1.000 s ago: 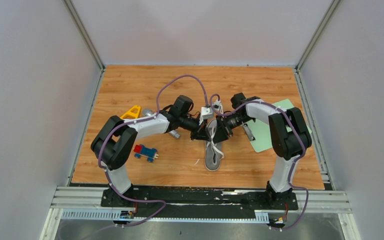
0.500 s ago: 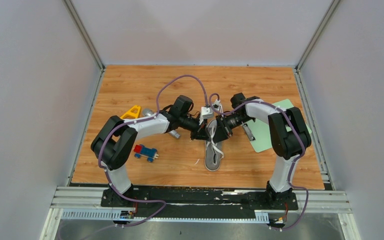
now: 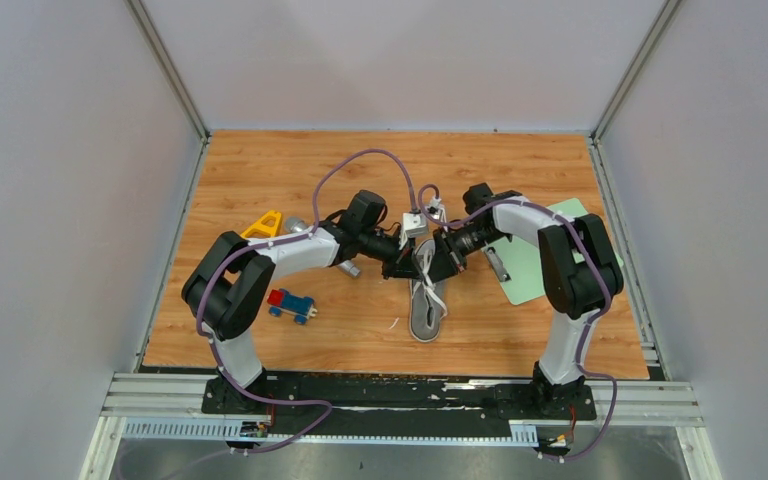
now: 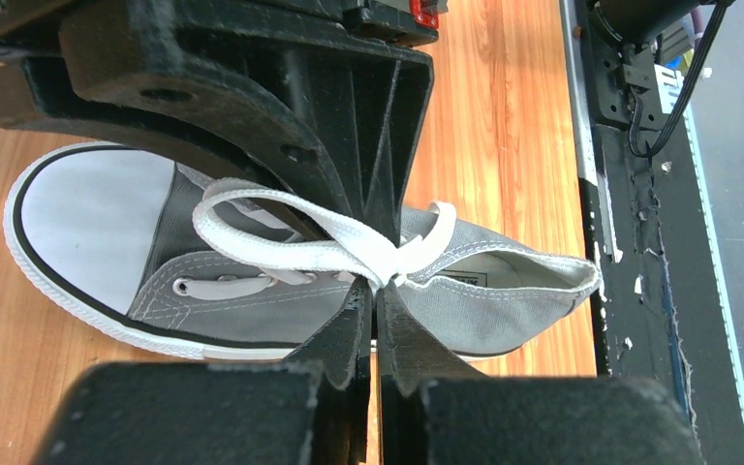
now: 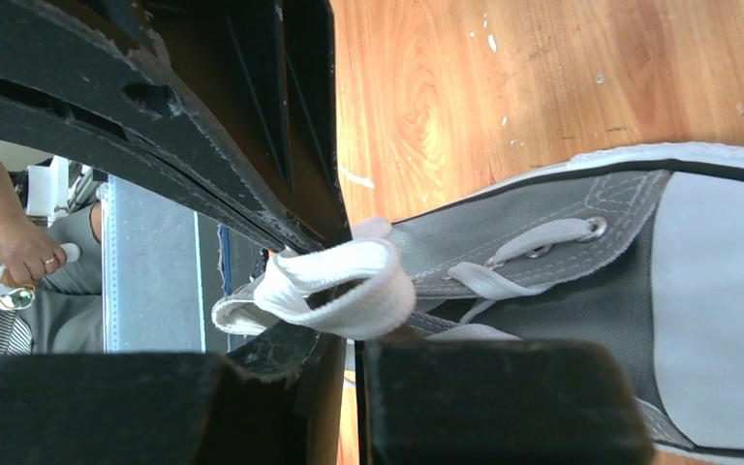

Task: Tie the shoes
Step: Cross the shoelace with the shoelace.

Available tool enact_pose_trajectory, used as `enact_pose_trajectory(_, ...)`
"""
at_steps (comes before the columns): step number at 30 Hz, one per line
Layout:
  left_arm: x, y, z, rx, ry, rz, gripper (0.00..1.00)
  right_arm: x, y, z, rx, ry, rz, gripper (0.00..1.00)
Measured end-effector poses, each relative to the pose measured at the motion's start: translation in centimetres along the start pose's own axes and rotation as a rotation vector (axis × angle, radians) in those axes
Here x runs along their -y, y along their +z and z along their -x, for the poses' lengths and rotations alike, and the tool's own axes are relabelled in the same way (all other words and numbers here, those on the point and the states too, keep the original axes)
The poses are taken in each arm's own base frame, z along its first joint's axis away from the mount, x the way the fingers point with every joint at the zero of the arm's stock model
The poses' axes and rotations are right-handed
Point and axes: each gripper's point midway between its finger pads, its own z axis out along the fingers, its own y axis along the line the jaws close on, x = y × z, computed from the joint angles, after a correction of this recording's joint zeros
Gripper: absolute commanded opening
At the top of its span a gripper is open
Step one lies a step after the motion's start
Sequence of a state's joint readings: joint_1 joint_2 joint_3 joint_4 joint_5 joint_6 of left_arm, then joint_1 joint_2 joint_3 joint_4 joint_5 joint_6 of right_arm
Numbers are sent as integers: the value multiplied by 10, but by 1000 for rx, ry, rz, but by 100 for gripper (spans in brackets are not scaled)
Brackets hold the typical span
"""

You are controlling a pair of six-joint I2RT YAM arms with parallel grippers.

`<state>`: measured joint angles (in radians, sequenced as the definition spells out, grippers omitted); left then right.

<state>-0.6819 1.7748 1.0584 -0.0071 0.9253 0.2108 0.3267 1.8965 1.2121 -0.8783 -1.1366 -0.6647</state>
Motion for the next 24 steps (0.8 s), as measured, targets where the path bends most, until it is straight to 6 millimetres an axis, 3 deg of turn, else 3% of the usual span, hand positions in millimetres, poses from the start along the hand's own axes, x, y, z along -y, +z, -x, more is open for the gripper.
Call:
enact_pose_trajectory(12,1,2,1,0,5,-3,6,9,-10,1,1,3,-48,8)
enact_pose_trajectory(24,1,2,1,1,6,-3,0,2,-10,-1,3,-10,-17,20)
